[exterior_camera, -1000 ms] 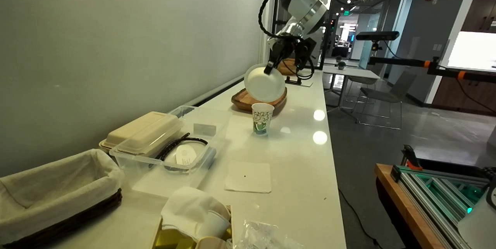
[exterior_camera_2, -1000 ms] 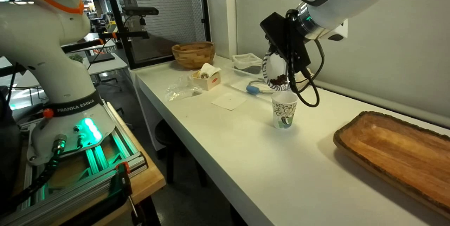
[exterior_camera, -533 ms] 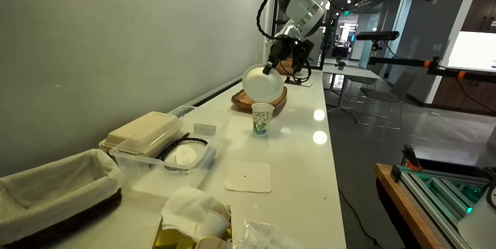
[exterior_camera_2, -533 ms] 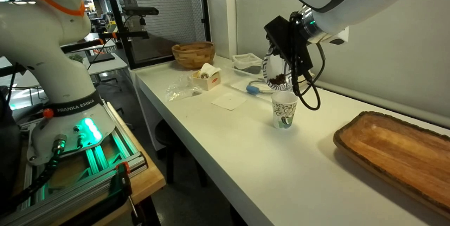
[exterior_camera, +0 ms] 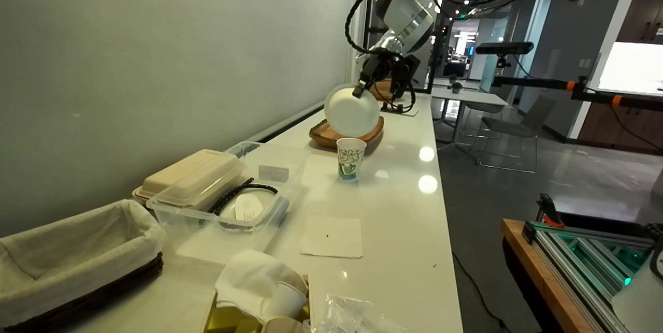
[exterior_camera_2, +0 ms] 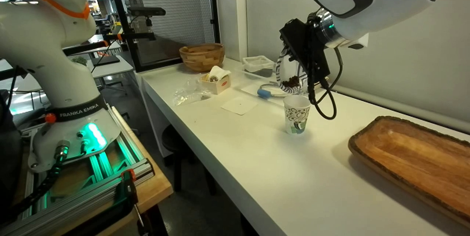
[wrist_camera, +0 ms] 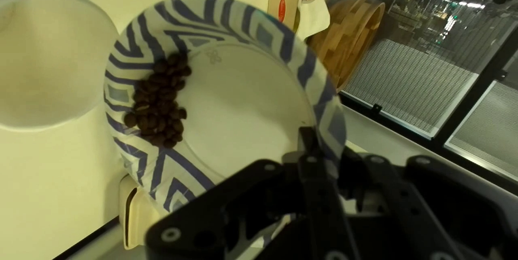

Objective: Pour the contents in the bowl into the coffee cup.

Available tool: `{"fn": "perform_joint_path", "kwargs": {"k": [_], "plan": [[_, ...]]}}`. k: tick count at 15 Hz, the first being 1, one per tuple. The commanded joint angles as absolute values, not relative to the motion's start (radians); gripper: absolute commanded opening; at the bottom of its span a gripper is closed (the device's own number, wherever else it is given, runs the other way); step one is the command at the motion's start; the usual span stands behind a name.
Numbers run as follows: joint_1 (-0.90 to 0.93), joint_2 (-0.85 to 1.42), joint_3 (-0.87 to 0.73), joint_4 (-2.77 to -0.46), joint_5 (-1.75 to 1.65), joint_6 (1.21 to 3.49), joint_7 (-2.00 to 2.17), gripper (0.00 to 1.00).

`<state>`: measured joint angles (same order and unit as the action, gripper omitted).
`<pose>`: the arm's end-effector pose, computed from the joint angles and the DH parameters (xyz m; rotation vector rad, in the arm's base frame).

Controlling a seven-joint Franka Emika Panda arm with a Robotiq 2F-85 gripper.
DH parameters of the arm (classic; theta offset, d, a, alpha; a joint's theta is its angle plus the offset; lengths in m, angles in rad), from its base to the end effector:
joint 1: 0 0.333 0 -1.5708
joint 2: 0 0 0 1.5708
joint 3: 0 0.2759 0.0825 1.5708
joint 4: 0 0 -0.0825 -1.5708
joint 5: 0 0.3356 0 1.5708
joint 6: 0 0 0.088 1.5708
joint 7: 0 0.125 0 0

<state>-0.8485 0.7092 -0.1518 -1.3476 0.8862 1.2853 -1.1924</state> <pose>0.4192 -0.4133 0.2933 -2.0985 -0.0973 -0.4414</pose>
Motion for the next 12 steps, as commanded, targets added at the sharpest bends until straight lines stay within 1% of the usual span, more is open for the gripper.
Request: {"fn": "perform_joint_path", "kwargs": {"k": [1,12], "plan": [[-0.877,0.758,-0.132,-1.286,0.914,1.232,-1.176,0.02],[-0.902,0.797,-0.112,-1.241,0.938,1.173,-1.164,0.02]]}}
